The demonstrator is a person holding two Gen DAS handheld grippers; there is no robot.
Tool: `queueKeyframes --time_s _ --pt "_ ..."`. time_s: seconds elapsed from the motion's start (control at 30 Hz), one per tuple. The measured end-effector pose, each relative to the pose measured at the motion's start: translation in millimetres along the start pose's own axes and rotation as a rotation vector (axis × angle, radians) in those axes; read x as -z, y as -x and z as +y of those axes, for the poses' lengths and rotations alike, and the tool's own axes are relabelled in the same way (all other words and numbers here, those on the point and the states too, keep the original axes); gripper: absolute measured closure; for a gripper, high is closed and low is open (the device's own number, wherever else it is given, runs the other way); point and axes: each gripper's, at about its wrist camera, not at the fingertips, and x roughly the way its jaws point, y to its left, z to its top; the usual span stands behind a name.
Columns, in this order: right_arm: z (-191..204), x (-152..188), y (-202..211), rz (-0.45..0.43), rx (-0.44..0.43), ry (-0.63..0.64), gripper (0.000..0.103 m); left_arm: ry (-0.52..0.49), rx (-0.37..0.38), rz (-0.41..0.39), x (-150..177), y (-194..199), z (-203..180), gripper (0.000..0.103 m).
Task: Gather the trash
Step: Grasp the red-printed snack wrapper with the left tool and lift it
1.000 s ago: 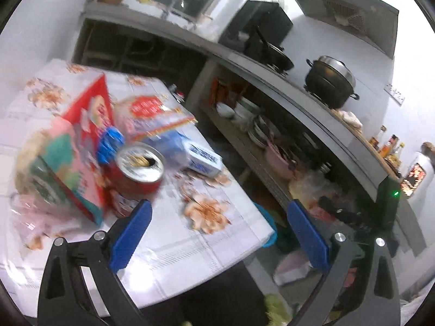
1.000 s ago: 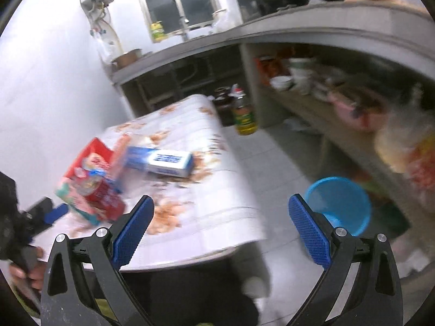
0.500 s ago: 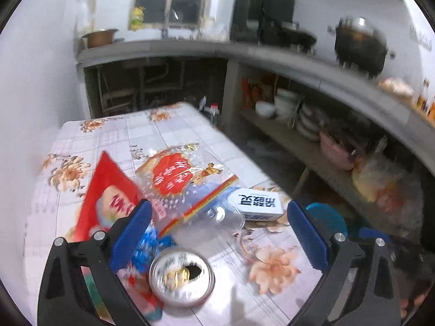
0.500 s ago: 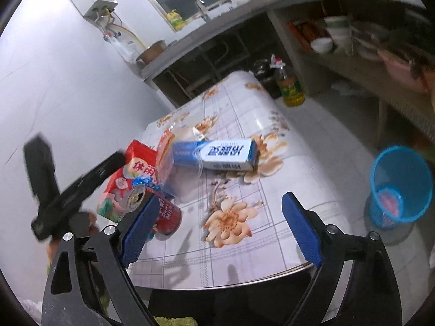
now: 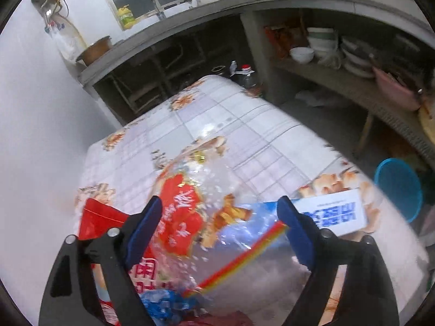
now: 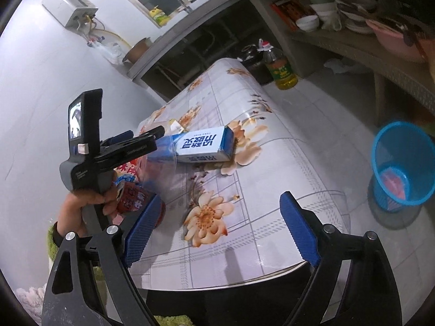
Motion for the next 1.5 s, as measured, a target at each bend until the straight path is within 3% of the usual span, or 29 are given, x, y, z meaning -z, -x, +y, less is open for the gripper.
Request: queueKeyframes --time_s 0.17,0.27,0.4,0.53,0.8,1.13,1.33,1.5 --pt "-4 0 0 0.007 -0.009 -0.01 0.02 0.056 0.048 0.038 1 -7 9 0.038" --pt "-4 -1 3 0.006 -0.013 -0.008 0.021 0.101 0.065 0.03 4 -1 16 0.055" --pt "-2 -1 11 -0.009 -0.007 0.001 0.021 0.167 0.083 0.0 6 11 27 0.079" --pt "-1 0 19 -0.02 0.0 0.009 0.023 0.221 0.071 -0.063 8 27 42 0.091" --pt "4 4 25 -0.022 0.012 0.023 0.025 0.302 0.064 -0.272 16 75 67 0.096" --pt "19 4 32 -0.046 0.008 0.057 0.025 0.44 0.135 -0.561 41 175 117 0.099" --pt "50 -7 17 0.004 -0.071 0.113 0.025 0.5 0.008 -0.634 74 215 150 0.099" --pt "118 -24 -6 0.062 -0.178 0.242 0.022 0.554 -0.09 -0.614 104 221 164 0.099"
